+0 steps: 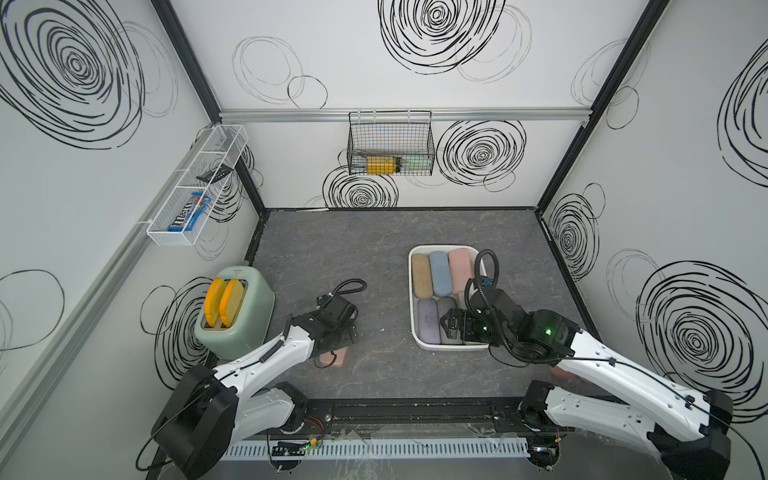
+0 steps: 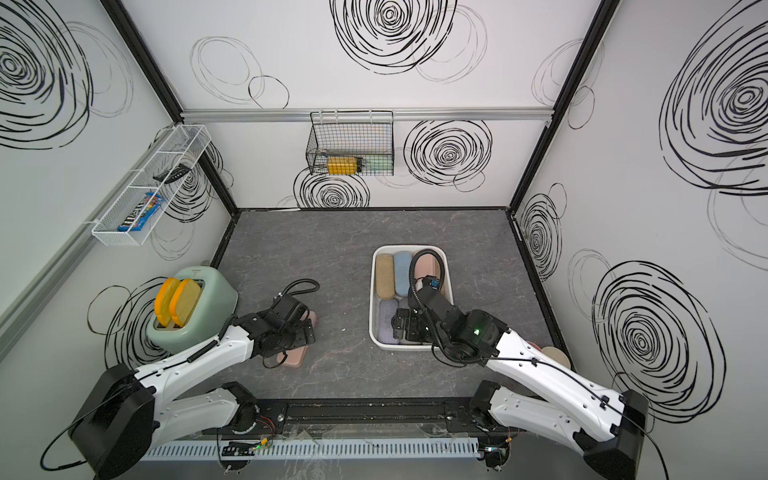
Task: Put the glasses cases into the storage boxes
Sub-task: Pick up the glasses case at the center of the board.
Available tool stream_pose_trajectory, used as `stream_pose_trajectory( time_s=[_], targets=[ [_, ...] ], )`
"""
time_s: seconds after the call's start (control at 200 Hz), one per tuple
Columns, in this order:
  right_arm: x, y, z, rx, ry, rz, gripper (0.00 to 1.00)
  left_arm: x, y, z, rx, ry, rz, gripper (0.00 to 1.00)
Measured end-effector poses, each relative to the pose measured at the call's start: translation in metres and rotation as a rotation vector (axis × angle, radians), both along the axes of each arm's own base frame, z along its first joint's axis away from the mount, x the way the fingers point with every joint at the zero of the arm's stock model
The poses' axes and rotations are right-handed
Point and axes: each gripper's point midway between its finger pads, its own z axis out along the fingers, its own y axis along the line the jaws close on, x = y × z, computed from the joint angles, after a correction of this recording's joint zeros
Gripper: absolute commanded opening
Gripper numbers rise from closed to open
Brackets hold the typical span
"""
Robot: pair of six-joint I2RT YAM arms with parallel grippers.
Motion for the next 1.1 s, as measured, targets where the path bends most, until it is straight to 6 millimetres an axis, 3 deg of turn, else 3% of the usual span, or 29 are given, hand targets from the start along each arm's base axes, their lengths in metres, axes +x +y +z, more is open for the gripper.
stream_pose_trajectory(
  time_s=[0.22, 0.305, 0.51, 0.886, 1.011, 1.101],
  targets=[
    [0.000, 0.000, -0.001, -0.002, 0.001, 0.000, 0.97, -0.010, -0.023, -0.005, -0.043, -0.017, -0.081, 0.96],
    [0.000, 0.000, -0.001, -0.004, 0.003, 0.001, 0.97, -0.014, -0.022, -0.014, -0.033, 0.010, -0.082, 0.96],
    [0.000, 0.000, -0.001, -0.006, 0.003, 0.002, 1.00, -0.007, -0.025, -0.015, 0.010, 0.006, -0.091, 1.00],
    [0.000, -0.001, 0.001, -0.010, -0.001, 0.005, 0.86, -0.004, -0.036, -0.017, 0.123, 0.011, -0.171, 0.69],
    [0.001, -0.001, 0.006, -0.010, -0.010, 0.001, 0.86, -0.003, -0.047, -0.006, 0.136, -0.006, -0.213, 0.65],
    [0.003, -0.006, 0.008, -0.016, -0.016, -0.014, 0.86, 0.005, -0.062, 0.016, 0.145, -0.047, -0.248, 0.64]
  ],
)
